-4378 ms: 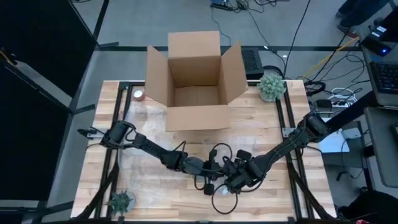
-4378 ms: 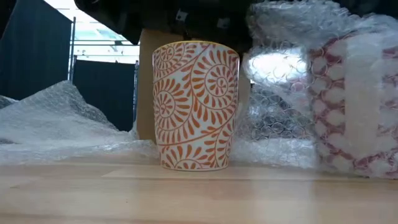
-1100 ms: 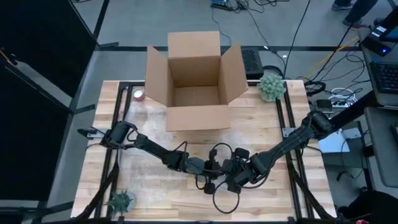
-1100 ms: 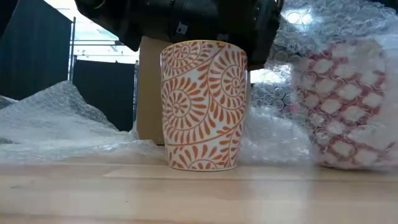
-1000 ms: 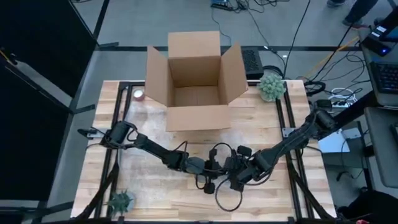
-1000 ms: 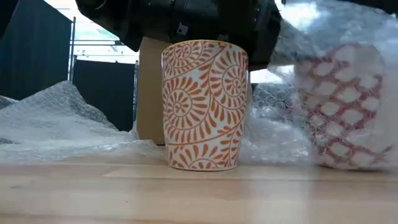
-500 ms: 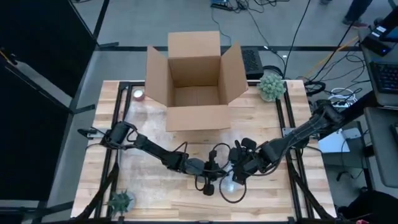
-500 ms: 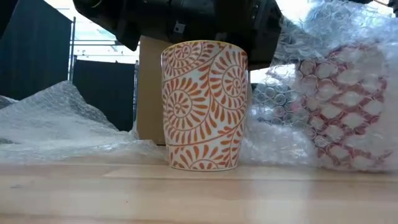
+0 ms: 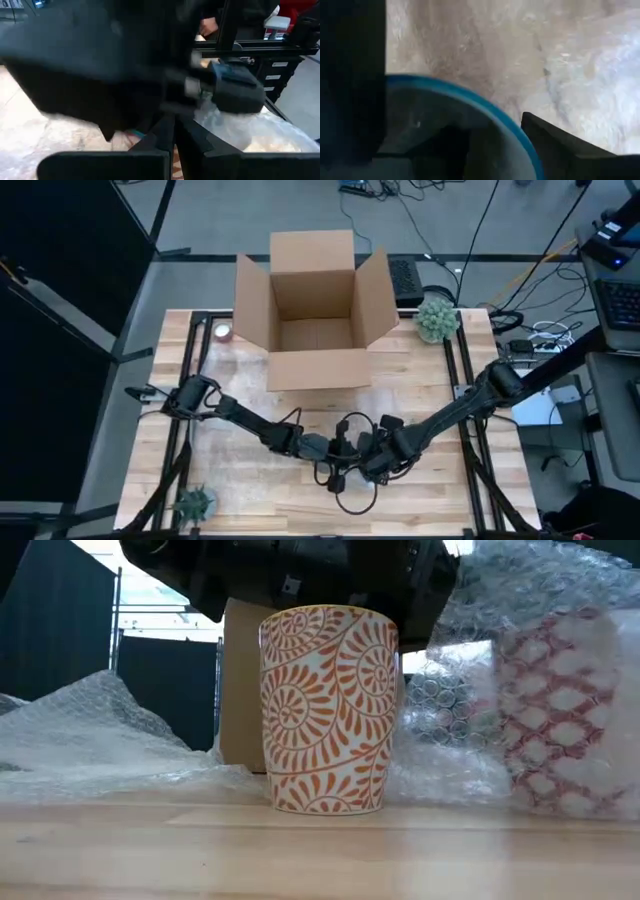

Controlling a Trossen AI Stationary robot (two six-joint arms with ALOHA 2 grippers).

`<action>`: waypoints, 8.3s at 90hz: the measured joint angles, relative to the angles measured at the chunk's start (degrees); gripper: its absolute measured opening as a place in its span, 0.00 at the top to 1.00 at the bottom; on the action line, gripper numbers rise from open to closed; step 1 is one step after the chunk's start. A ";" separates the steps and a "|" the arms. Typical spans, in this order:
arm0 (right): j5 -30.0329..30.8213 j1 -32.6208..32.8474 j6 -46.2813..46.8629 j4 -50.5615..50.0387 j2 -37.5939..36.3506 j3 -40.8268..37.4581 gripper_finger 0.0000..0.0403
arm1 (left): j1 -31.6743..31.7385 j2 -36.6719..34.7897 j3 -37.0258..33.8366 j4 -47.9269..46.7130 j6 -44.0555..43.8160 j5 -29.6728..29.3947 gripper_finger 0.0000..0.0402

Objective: Wrap mug
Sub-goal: Wrap the red mug with the bubble wrap, then move the yellow mug to middle left of the table, then wrap the red mug with the bubble wrap

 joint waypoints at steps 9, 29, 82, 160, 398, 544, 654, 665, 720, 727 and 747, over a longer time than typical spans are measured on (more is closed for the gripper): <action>-0.53 -0.34 -0.95 -0.57 -0.56 -0.08 0.59 | -0.02 0.00 0.00 -0.05 0.00 -0.05 1.00; -1.05 -0.43 -1.33 -2.13 -8.11 -0.24 0.59 | -0.02 0.00 0.00 -0.20 0.04 -0.03 1.00; 0.83 2.25 -5.37 4.99 -12.90 -0.18 0.59 | 0.00 0.00 0.00 -0.22 0.04 0.00 1.00; 1.34 2.09 -1.67 -0.92 -10.63 -0.36 0.59 | -0.03 0.07 -0.07 -0.92 0.04 0.32 1.00; 3.83 6.47 4.41 -4.25 -18.56 -0.22 0.59 | -0.31 -16.49 0.07 -23.54 -0.14 0.14 1.00; 10.16 6.47 3.39 -4.54 -18.56 -0.17 0.59 | 1.98 -18.29 4.73 -67.85 -16.52 7.12 0.98; 11.22 6.78 4.05 -6.08 -18.61 -0.16 0.59 | -8.96 -41.15 -11.24 -97.26 -40.58 6.66 0.58; 11.00 6.78 4.05 -6.36 -18.61 -0.16 0.59 | -8.79 -43.33 -6.67 -99.51 -40.56 3.06 0.54; 10.77 6.85 4.51 -6.28 -18.61 -0.16 0.59 | -2.94 -26.70 -1.01 -55.41 -16.56 -1.94 0.54; 10.08 6.95 5.30 -6.28 -18.61 -0.16 0.59 | -1.02 -22.28 -1.03 -53.89 -17.07 -1.65 0.54; 9.55 7.17 5.95 -6.27 -18.61 -0.16 0.59 | 5.00 -13.01 -1.09 -48.36 -24.04 -3.28 0.54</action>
